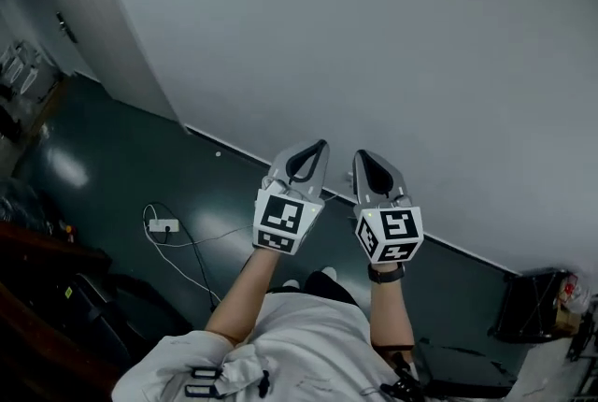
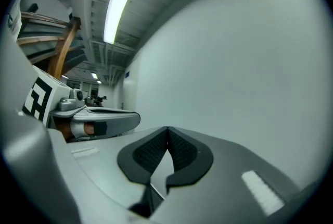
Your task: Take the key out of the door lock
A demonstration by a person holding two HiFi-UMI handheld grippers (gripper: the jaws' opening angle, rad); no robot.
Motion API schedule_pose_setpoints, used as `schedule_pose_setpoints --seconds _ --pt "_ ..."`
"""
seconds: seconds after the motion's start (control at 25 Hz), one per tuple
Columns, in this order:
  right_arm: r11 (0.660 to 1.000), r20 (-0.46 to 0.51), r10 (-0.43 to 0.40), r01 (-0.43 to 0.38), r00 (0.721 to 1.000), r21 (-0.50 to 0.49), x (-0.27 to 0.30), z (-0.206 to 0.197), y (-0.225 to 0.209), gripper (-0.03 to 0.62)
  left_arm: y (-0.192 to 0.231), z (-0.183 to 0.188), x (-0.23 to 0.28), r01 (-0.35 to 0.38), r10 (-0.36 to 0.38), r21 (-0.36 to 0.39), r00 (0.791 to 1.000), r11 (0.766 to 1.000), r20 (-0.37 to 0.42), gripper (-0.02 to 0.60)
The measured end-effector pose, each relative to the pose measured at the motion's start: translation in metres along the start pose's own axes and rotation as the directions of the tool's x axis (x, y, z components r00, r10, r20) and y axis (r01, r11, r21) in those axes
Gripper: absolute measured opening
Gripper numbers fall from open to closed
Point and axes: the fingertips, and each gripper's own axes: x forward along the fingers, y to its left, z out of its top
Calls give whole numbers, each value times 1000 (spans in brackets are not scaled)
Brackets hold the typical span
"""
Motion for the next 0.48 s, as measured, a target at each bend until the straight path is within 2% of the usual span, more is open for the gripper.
schedule_pose_setpoints --seconds 0.12,0.2,0.32,0.48 --pt "987 14 161 -161 987 -1 53 6 46 3 57 -8 -24 -150 150 -5 989 989 -15 0" --pt "959 20 284 -284 958 -9 86 6 86 3 97 -14 -42 -262 262 -7 965 965 -21 0" --pt "883 15 469 -468 883 -39 136 16 146 3 159 -12 -70 -438 438 -16 899 899 -23 0" --pt "795 36 606 -604 794 -55 179 37 186 3 210 -5 -99 -612 612 -41 791 790 -15 0"
